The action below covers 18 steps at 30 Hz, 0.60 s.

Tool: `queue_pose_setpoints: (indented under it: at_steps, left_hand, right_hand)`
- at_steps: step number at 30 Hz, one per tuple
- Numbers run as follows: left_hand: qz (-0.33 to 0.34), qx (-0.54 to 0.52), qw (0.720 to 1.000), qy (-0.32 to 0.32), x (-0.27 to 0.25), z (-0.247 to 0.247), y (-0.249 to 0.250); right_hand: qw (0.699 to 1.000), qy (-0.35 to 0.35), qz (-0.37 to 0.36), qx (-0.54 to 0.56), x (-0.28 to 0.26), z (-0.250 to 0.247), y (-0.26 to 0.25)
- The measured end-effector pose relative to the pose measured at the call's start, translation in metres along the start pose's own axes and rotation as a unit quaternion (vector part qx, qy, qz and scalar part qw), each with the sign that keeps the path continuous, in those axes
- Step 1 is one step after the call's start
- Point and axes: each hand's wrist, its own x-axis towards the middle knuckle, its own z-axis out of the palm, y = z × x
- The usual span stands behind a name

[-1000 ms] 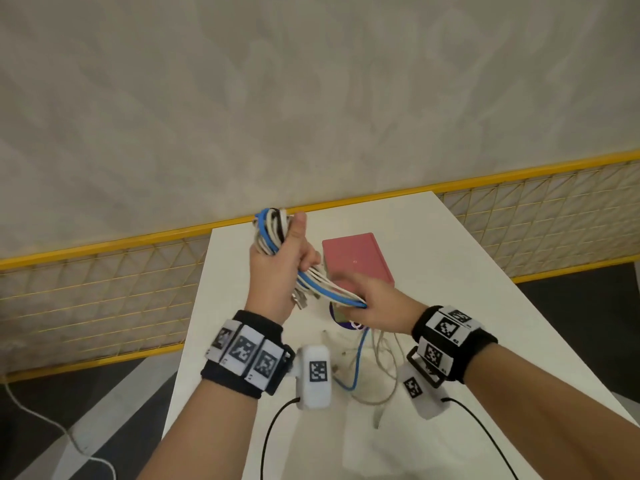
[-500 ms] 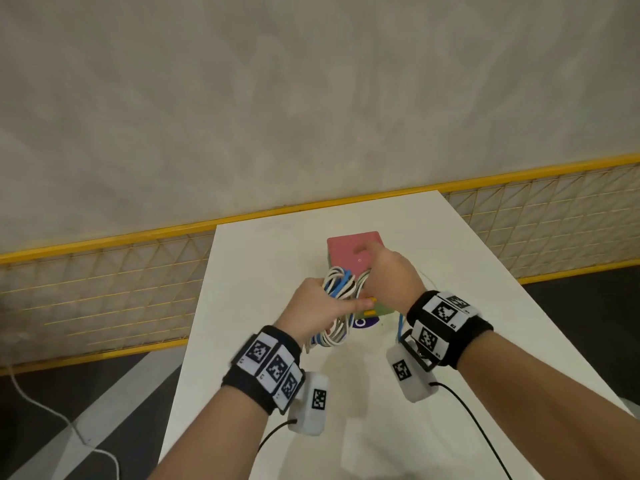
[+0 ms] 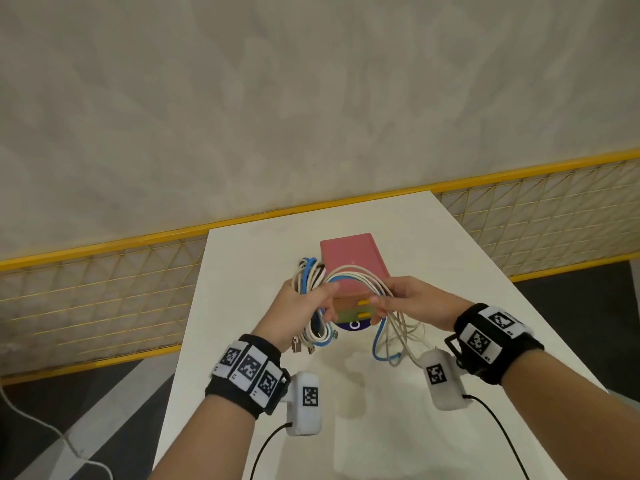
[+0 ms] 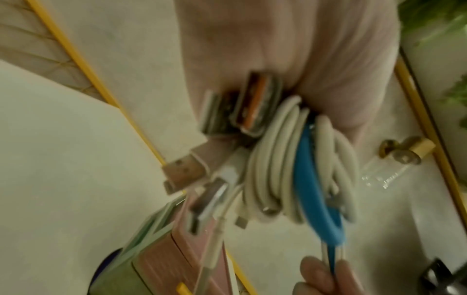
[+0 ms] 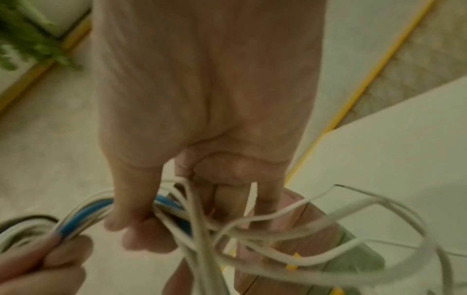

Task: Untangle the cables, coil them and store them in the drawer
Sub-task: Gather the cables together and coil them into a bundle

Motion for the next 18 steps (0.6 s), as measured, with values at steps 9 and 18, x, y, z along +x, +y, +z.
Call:
queue_pose_setpoints:
  at_steps: [9,18]
  left_hand:
    - [-0.050,-0.030,0.996,0.064,0.004,0.030,0.002]
    - [-0.048,-0.150,0.970,0.187,0.007,0.032,0.008]
  right_hand:
    - [0.968,0.145,-0.064,-0.192,0.010,0.048,-0.015]
    - [0.928,0.132,-0.143,-0.316,0.001,0.061,-0.018]
